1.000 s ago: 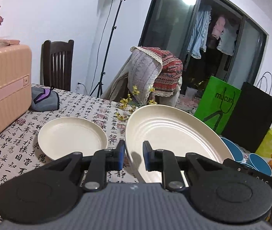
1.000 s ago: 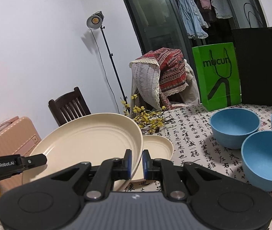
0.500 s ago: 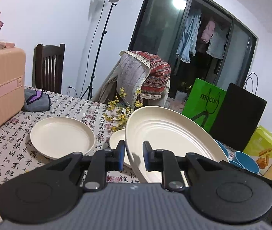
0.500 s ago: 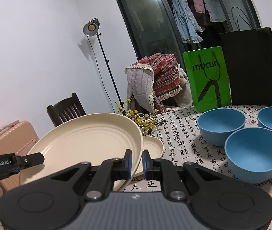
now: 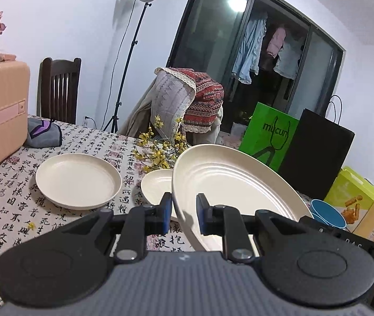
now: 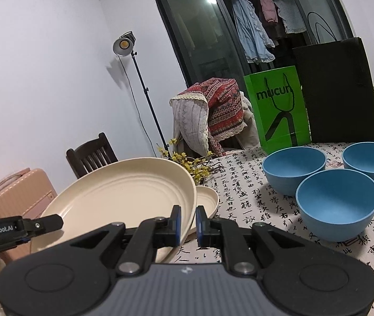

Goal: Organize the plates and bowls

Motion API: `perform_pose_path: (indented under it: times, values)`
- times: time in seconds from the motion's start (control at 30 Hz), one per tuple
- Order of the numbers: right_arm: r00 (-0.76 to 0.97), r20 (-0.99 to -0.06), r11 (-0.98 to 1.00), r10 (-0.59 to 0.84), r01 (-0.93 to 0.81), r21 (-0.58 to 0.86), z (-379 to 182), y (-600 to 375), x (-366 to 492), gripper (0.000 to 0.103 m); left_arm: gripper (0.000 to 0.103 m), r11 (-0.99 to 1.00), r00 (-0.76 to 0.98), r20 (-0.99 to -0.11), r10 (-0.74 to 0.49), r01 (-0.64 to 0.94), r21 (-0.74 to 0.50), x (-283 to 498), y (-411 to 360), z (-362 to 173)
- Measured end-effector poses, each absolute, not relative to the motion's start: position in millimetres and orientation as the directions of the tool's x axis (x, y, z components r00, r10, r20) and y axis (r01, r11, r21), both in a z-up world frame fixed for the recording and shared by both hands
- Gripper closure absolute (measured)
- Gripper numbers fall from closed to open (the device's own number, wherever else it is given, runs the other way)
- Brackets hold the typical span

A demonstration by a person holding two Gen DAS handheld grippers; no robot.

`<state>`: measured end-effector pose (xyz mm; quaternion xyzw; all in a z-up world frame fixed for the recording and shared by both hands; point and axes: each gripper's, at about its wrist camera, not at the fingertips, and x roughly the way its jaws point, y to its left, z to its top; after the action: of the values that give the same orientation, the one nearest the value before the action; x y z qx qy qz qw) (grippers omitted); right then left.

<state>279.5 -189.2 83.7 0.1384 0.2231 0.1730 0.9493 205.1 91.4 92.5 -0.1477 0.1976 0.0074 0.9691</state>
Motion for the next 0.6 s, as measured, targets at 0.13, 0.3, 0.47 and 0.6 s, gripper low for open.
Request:
perform_pose_path:
  times: [0.13,0.3,0.47,0.6]
  values:
    - [0.84,-0.378,0.902,0.39,-0.265,0.34,83,-190,276,0.092,0.083,0.955,0.92,-0.388,-0.047,-0.072,-0.287,201,92,89]
    - [0.841,-0.372,0.9,0.394,-0.272,0.34,81,-192,271,0.092,0.083,0.954,0.915,-0.4,-0.058,-0.067,-0.292,199,92,84]
    - [0.843,-0.37,0.902,0.391,-0.273,0.333,79,-195,266,0.092,0.083,0.955,0.913,-0.402,-0.068,-0.057,-0.29,195,90,79]
    - [0.838,-0.374,0.898,0.396,-0.268,0.349,76,-199,264,0.092,0.083,0.957,0.915,-0.397,-0.072,-0.049,-0.286,190,86,76]
